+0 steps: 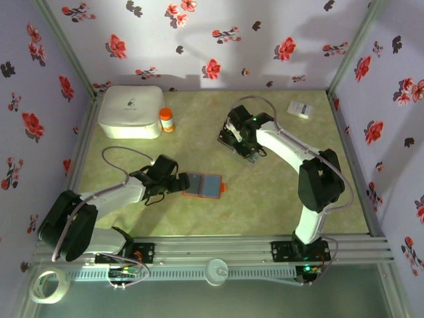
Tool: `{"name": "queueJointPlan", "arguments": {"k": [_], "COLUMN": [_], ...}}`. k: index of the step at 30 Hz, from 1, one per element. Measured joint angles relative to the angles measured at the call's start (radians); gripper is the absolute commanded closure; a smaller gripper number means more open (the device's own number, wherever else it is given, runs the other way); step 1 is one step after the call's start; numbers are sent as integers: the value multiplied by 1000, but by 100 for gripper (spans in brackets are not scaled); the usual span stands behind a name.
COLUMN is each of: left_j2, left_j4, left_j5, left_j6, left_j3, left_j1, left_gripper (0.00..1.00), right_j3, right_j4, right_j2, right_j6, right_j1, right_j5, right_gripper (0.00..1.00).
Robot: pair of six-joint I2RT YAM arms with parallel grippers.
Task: Put the credit cards into the card holder
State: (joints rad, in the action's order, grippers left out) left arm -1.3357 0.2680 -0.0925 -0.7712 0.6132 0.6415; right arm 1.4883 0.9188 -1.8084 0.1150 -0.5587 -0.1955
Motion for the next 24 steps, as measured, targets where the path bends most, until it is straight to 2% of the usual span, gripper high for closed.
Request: {"name": "queueJointPlan", "arguments": {"k": [8,24], "left_j2": [0,1], "left_j4": [2,2], "left_j5": [0,0], "left_j6": [0,0], "left_j3": [0,0], "left_j1": [0,0], "left_gripper": [0,0], "right_j3": [36,76], "right_j4": [16,23], "right_j2": [-26,-118], "right_j6": [61,104], "right_j1": [42,55], "right_j5": [6,15], "right_gripper": [72,72]}}
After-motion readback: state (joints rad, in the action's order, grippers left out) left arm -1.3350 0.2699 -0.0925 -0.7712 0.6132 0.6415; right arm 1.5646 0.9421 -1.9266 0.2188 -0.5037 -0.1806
